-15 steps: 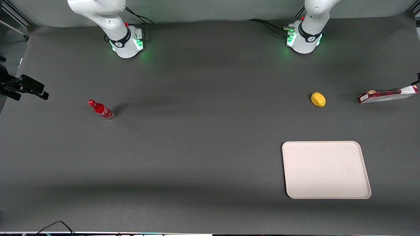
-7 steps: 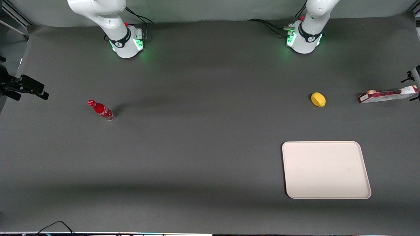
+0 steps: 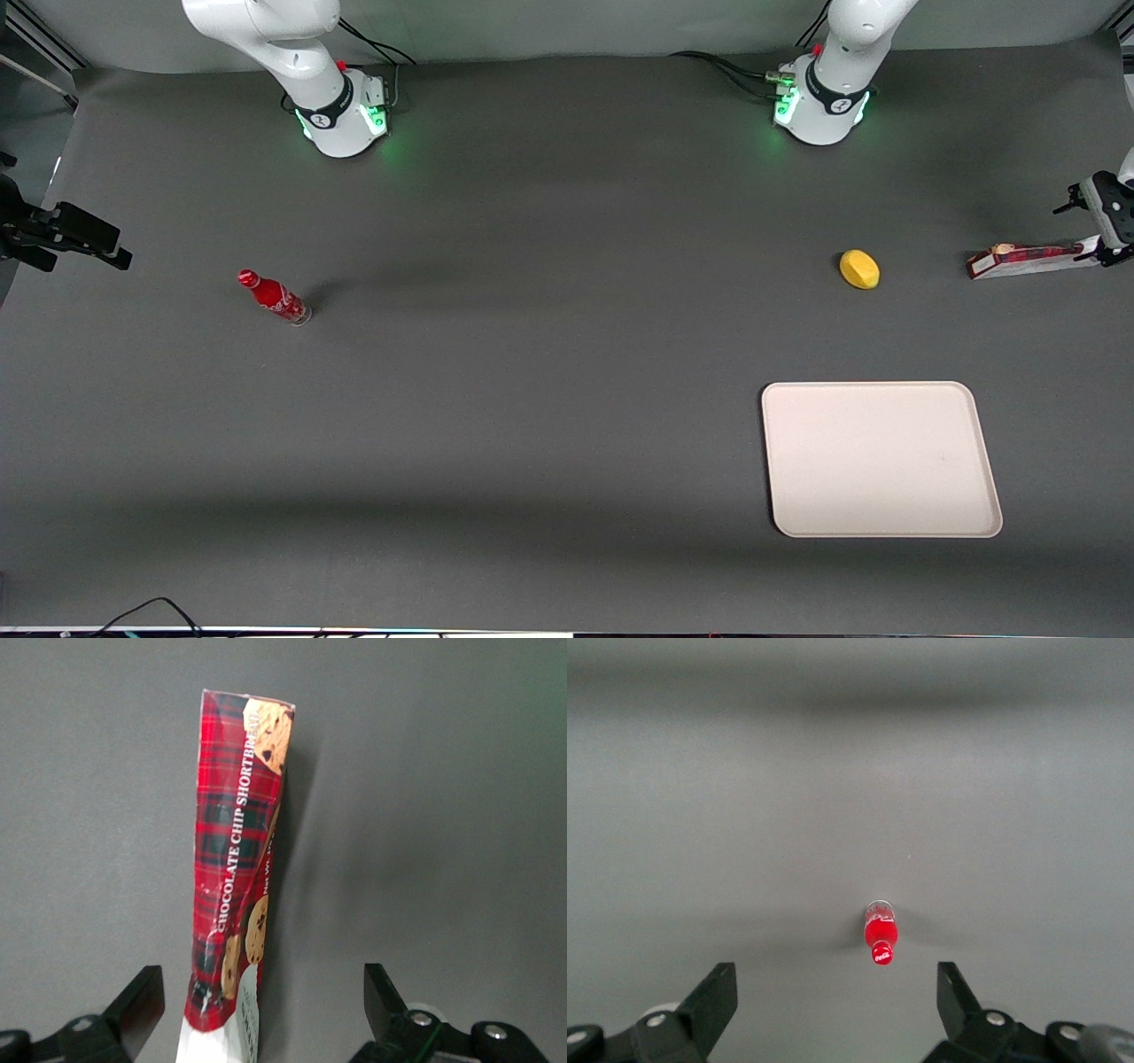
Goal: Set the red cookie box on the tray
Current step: 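Lift the shortbread box upright with the left gripper, then carry the held box with the left gripper over the white tray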
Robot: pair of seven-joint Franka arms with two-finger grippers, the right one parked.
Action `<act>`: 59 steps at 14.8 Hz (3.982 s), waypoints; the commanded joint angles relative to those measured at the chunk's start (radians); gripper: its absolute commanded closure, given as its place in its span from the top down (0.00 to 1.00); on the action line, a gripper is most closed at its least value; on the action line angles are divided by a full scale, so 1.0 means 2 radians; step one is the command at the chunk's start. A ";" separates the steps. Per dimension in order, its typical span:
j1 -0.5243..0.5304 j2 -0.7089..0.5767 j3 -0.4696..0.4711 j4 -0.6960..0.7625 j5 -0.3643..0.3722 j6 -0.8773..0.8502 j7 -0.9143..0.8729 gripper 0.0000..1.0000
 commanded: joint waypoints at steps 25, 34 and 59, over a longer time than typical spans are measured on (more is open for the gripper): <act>-0.002 0.028 -0.013 0.022 -0.017 0.057 0.061 0.00; -0.004 -0.066 -0.070 0.172 -0.020 -0.142 0.039 0.00; -0.235 0.011 -0.098 0.157 0.015 -0.110 -0.923 0.00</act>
